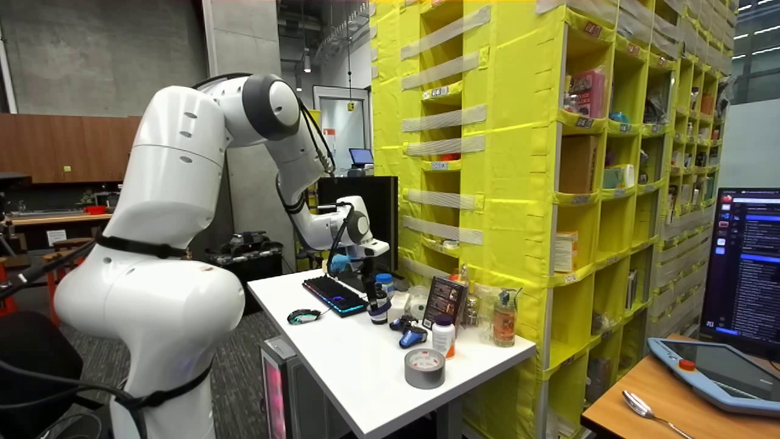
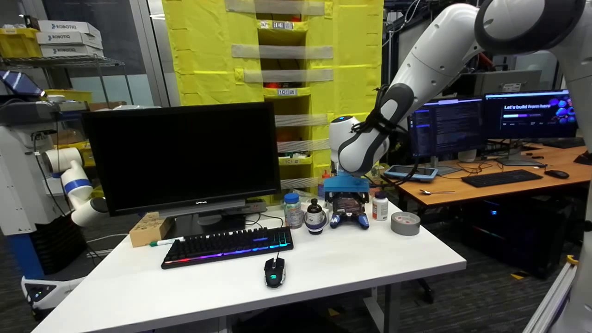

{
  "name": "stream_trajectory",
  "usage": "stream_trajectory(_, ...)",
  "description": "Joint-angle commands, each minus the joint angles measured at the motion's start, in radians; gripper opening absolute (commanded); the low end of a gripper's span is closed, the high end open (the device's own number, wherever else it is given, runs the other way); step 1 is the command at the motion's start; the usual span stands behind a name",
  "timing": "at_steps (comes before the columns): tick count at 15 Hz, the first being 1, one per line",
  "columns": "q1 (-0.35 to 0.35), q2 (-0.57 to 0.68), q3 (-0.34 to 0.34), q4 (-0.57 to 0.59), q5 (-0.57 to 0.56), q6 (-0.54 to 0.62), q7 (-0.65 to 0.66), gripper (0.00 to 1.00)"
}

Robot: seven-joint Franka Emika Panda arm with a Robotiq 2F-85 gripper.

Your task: Move the mouse to the left then put the container in the masking tape.

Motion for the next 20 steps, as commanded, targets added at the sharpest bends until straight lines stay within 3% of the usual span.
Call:
stream_trajectory(1,-0.015,-0.018,-0.021,-0.019,-0.025,-0.029,0.076,1.00)
stream_trajectory(5,-0.048,-0.016,-0.038,-0.037,-0.013,-0.029,0.134,1.00)
stream_trajectory(8,-0.075,-0.012,-0.043,-0.054,-0.022,0.062,0.127,1.00)
stream_trajectory(14,-0.061,-0.010,-0.146,-0.025,-0.281,0.139,0.115,1.00)
stream_trajectory(20,-0.091,-0.023,-0.173,-0.038,-0.343,0.115,0.092,1.00)
